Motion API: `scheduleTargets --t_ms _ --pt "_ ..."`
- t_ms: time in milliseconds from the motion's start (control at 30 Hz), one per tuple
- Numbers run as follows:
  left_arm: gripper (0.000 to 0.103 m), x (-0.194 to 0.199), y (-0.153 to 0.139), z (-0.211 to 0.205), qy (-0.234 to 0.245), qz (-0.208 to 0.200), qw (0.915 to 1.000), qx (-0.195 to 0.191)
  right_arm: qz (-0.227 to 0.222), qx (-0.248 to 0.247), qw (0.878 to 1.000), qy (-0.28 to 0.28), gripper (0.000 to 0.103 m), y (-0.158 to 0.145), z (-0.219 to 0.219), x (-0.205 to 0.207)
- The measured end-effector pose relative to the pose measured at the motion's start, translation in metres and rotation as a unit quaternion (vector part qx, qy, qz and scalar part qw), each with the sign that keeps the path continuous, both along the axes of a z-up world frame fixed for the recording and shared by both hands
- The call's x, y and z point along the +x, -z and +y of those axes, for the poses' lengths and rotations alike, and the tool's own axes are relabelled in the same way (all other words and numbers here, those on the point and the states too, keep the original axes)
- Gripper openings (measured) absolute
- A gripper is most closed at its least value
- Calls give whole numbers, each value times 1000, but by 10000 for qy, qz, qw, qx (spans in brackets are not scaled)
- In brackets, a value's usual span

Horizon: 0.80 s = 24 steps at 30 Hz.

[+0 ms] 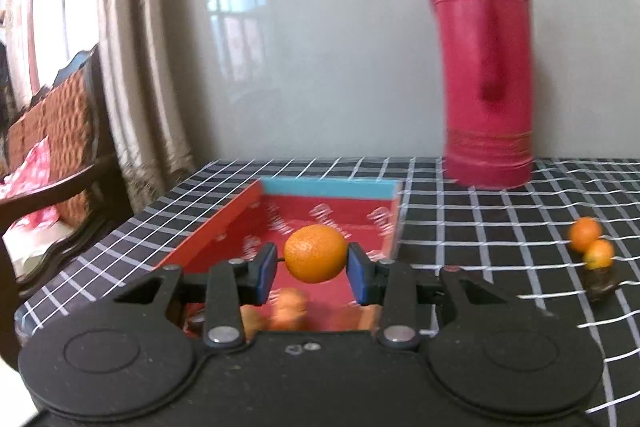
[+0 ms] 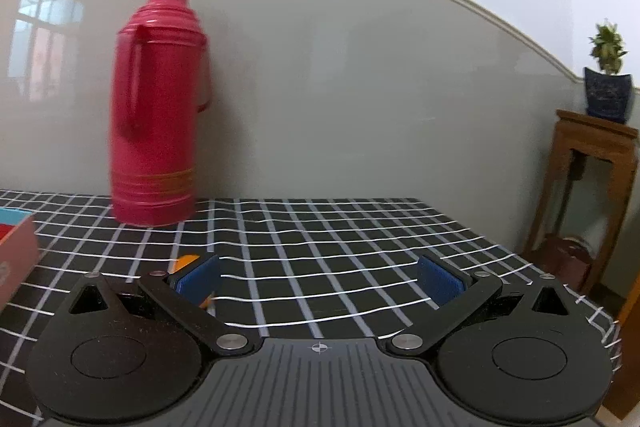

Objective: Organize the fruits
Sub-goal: 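Carry the mandarin with the left tool into the box and open, then move the right tool to the dark brown fruit and close on it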

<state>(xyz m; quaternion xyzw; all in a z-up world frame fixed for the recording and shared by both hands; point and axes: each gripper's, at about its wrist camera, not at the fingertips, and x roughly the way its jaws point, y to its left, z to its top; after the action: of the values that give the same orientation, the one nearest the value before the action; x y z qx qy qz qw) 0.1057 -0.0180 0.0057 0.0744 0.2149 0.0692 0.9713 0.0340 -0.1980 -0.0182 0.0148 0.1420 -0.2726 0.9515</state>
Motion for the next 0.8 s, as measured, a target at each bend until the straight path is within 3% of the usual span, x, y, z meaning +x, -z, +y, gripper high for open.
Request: scheduleTargets --t_ms 267,533,600,667,733,800 --pt "30 5 6 34 -231 411 9989 3 62 179 9991 -383 103 2 27 23" --pt "35 1 5 56 -396 392 9984 101 192 441 9958 -782 103 6 47 39" --pt "55 3 3 62 -461 404 9981 57 205 443 9953 -839 103 7 53 42" --pt "66 1 -1 69 -568 319 9979 -6 240 447 9947 -896 103 8 58 46" --pt "67 -2 -6 75 -616 215 9979 -43 291 451 9942 -937 103 10 62 49" --pt "78 -1 -7 79 -639 210 9977 -53 351 488 9934 -979 103 12 64 52"
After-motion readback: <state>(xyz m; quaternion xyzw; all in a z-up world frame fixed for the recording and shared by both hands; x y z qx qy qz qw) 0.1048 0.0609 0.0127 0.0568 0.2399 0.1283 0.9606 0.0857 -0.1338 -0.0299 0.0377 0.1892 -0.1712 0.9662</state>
